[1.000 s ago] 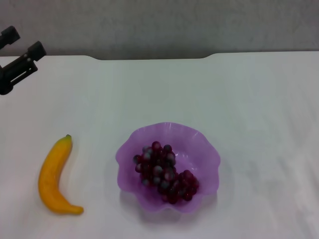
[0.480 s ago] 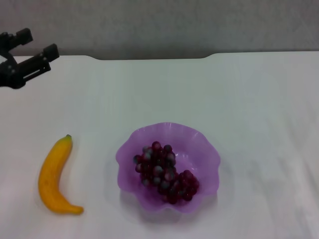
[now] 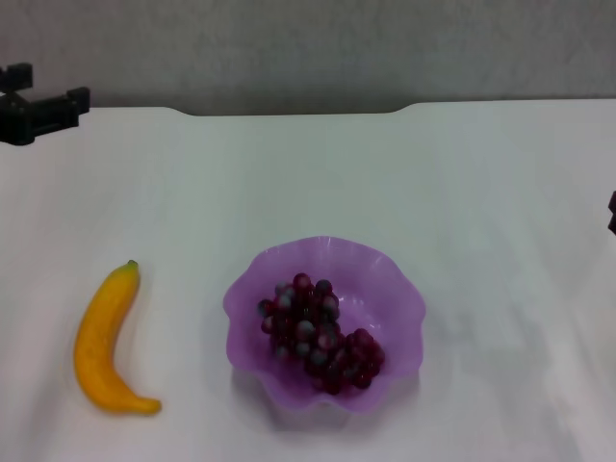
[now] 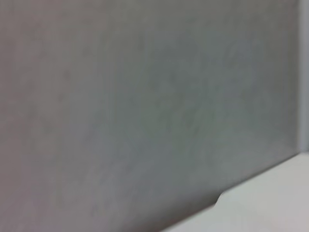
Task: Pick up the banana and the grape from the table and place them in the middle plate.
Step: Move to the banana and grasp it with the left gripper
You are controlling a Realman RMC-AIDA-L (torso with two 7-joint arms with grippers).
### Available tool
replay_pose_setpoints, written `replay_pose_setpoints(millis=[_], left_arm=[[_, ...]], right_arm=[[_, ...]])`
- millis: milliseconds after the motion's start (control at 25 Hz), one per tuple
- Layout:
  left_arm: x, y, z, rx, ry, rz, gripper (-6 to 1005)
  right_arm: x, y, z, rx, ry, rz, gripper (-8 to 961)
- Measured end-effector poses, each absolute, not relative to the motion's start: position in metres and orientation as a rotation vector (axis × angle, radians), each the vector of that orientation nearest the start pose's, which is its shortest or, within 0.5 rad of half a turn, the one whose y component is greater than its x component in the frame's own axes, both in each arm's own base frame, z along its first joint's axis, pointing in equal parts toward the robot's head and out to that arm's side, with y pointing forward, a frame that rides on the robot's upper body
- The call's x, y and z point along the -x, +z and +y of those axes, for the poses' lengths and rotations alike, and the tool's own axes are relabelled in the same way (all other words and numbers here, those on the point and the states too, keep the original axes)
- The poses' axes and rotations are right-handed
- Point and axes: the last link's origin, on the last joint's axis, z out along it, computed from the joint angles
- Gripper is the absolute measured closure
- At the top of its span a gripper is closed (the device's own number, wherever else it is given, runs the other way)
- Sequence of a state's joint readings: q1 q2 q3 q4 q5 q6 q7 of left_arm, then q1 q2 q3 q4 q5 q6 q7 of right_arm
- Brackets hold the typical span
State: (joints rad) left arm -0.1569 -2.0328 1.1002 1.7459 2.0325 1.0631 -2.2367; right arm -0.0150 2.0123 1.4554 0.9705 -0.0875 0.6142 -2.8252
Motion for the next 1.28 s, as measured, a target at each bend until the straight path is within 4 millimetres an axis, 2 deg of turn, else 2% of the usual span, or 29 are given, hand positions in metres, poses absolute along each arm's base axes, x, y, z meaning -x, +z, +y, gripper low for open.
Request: replay_pose_setpoints(millis=[320, 560, 800, 1280], left_arm=[[0.193, 0.142, 0.363, 2.041, -0.14, -0.843, 246], [0.208, 0.135, 0.375, 1.979, 0.035, -0.99, 246], [0.231, 0.122, 0.392, 1.93, 0.227, -1.159, 246], [0.247, 0.096, 0.393, 1.975, 0.337, -1.288, 246]], right_arm=[[-0.312, 0.039, 0.309, 1.691, 0.572, 0.501, 193], [-0.306, 0.037, 0.309, 1.705, 0.586, 0.49, 193], [-0.301, 0.034, 0.31, 1.719, 0.599, 0.481, 193], [-0.291, 0.032, 0.31, 1.741, 0.612, 0.449, 193]])
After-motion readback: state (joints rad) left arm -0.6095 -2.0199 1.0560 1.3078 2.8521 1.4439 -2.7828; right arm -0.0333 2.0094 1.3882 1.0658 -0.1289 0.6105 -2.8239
